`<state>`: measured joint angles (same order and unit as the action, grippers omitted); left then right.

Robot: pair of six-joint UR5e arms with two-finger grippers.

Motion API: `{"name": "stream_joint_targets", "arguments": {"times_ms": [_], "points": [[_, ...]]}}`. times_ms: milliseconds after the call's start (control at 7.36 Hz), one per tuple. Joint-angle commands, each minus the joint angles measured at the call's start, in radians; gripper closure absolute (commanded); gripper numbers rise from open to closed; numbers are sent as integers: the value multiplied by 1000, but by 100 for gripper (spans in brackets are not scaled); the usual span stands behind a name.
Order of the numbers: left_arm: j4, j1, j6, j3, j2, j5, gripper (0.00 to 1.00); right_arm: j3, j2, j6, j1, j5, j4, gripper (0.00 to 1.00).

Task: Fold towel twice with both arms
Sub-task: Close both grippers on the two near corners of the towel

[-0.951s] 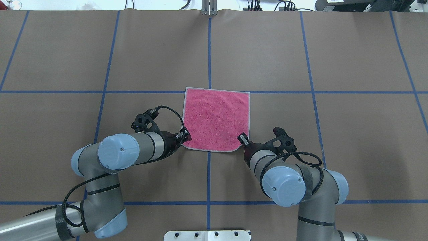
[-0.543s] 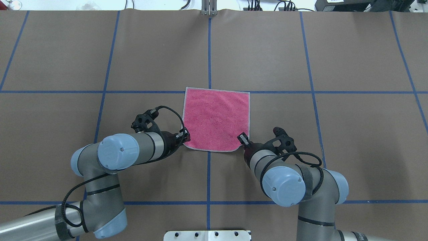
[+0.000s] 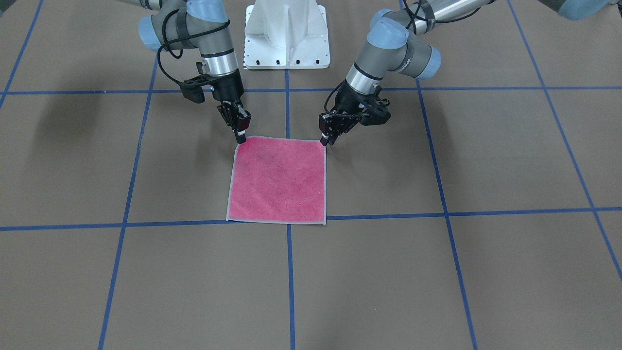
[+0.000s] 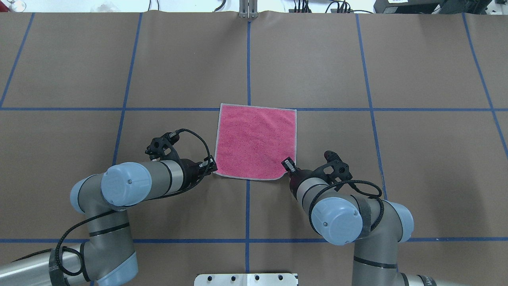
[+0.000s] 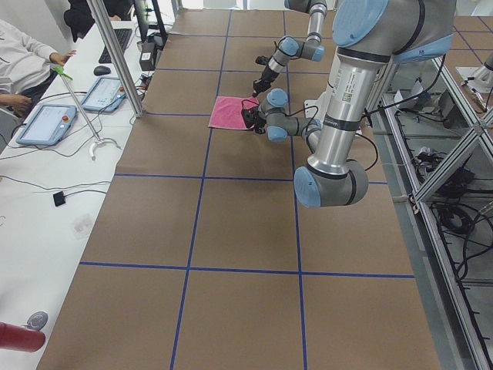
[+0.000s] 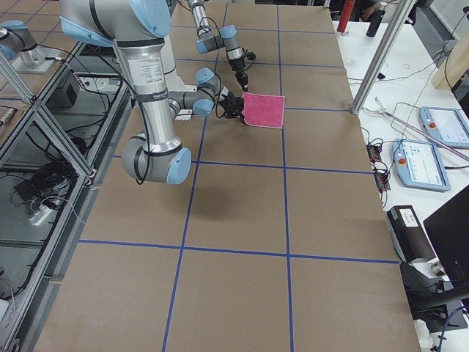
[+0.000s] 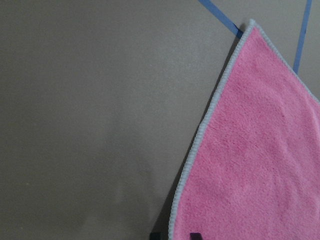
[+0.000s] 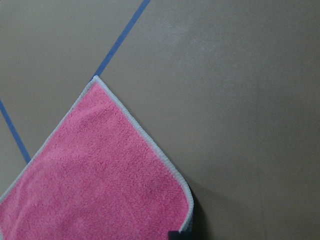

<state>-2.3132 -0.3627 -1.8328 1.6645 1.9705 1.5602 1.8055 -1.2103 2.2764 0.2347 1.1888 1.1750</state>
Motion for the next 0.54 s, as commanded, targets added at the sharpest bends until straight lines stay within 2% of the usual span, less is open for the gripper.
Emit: {"name": "stream_joint_targets", "arguments": {"times_ms": [0, 408], "points": [[0, 14, 1, 0, -1, 0, 68, 0, 0, 0, 0, 0, 0, 100], [2, 21, 0, -8, 13, 0, 69, 0, -2, 0, 0, 0, 0, 100]]}}
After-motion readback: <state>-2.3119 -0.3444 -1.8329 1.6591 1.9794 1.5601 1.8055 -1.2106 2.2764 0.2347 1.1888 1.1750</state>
